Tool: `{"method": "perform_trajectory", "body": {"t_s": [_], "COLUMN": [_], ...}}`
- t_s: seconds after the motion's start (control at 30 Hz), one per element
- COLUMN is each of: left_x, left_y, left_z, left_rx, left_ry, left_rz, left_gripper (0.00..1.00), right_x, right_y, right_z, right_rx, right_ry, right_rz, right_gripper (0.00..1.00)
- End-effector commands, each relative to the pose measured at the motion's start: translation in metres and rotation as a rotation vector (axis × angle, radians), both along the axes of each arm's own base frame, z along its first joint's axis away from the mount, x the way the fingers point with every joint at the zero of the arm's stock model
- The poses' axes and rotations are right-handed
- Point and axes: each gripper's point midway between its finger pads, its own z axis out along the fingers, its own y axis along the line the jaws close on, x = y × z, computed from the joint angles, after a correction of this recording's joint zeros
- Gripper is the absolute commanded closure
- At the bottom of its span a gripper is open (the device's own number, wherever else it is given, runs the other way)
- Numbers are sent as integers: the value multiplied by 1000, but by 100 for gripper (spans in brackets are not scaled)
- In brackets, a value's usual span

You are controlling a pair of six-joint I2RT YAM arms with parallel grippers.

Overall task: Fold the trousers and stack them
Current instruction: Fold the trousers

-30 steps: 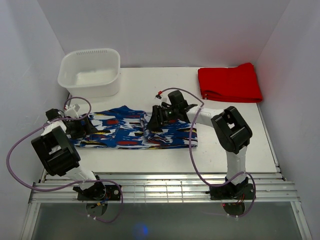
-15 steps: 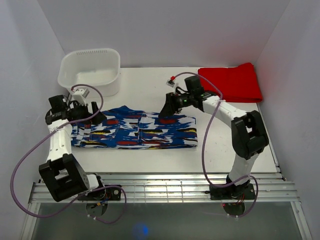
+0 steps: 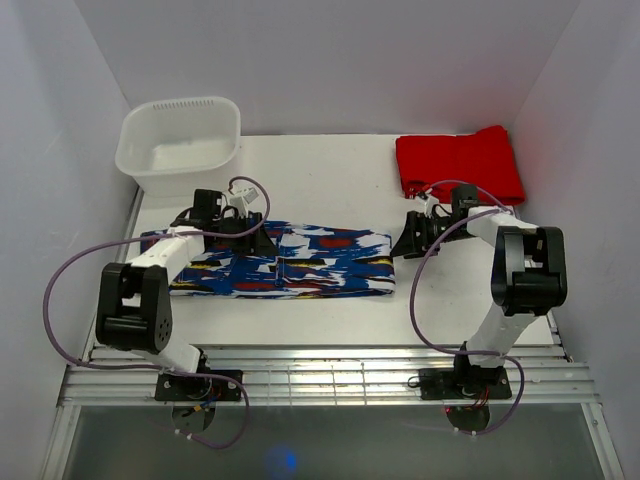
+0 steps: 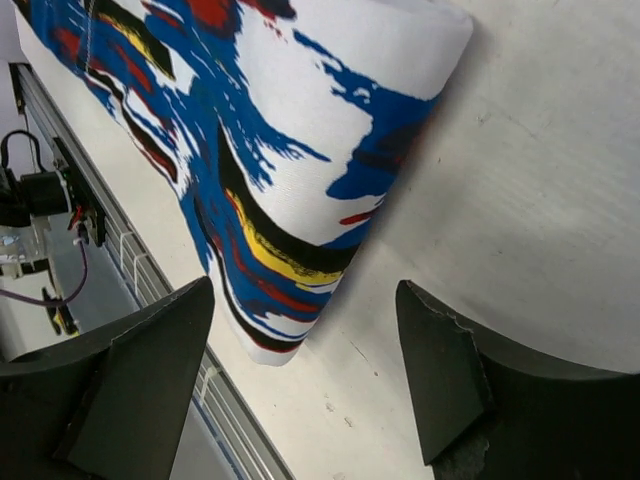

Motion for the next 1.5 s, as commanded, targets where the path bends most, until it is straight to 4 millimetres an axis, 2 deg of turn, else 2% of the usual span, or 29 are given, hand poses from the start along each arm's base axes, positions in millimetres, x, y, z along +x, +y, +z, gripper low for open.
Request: {"method": "perform_trajectory", "body": {"t_s": [0.0, 0.17, 0.3, 0.4, 0.5, 0.67, 0.8, 0.83, 0.87, 0.93, 0.97, 1.07, 1.17, 1.2, 1.27, 1.33, 1.47], "left_x": [21, 23, 25, 24, 23, 20, 19, 18, 19, 19, 19, 20, 13, 11, 2, -5, -3], "left_y": [-3, -13, -9, -13, -23, -41, -47, -47, -48, -50, -52, -54, -51, -49, -42, -36, -15], "left_z": [-10, -34, -60, -70, -70, -52, -41, -40, -35, -27, -14, 15, 21, 20, 5, -18, -48], "left_rx": [8, 57, 130, 142, 115, 28, 8, 8, 3, -9, -29, -58, -55, -48, -32, 2, 51], "left_ry": [37, 72, 117, 146, 157, 145, 140, 139, 130, 120, 94, 22, 9, 8, 45, 96, 166], "left_rz": [120, 136, 171, 151, 114, 60, 35, 29, 25, 12, 0, -20, -22, -21, -14, -8, 58], "left_gripper": [36, 36, 36, 36, 41, 55, 60, 66, 79, 92, 100, 100, 100, 100, 100, 100, 100], "right_x": [-14, -18, -18, -18, -19, -16, -15, -15, -15, -15, -15, -15, -14, -14, -12, -12, -6], "right_y": [6, 6, 6, 4, 3, 1, 0, 0, 0, 0, -1, -1, -1, -1, -1, -2, -4], "right_z": [-13, -32, -41, -47, -50, -52, -53, -53, -53, -52, -52, -52, -53, -54, -55, -56, -58], "right_rx": [35, 35, 31, 18, 7, -11, -16, -17, -18, -19, -20, -24, -25, -26, -29, -34, -52], "right_ry": [44, 83, 113, 124, 129, 123, 123, 120, 121, 123, 121, 116, 121, 124, 126, 132, 127], "right_rz": [45, 44, 32, 25, 19, 12, 9, 10, 9, 7, 6, 8, 5, 4, 1, -6, -19], "right_gripper": [21, 17, 16, 14, 14, 13, 13, 13, 13, 12, 11, 6, 5, 5, 4, 4, 5]}}
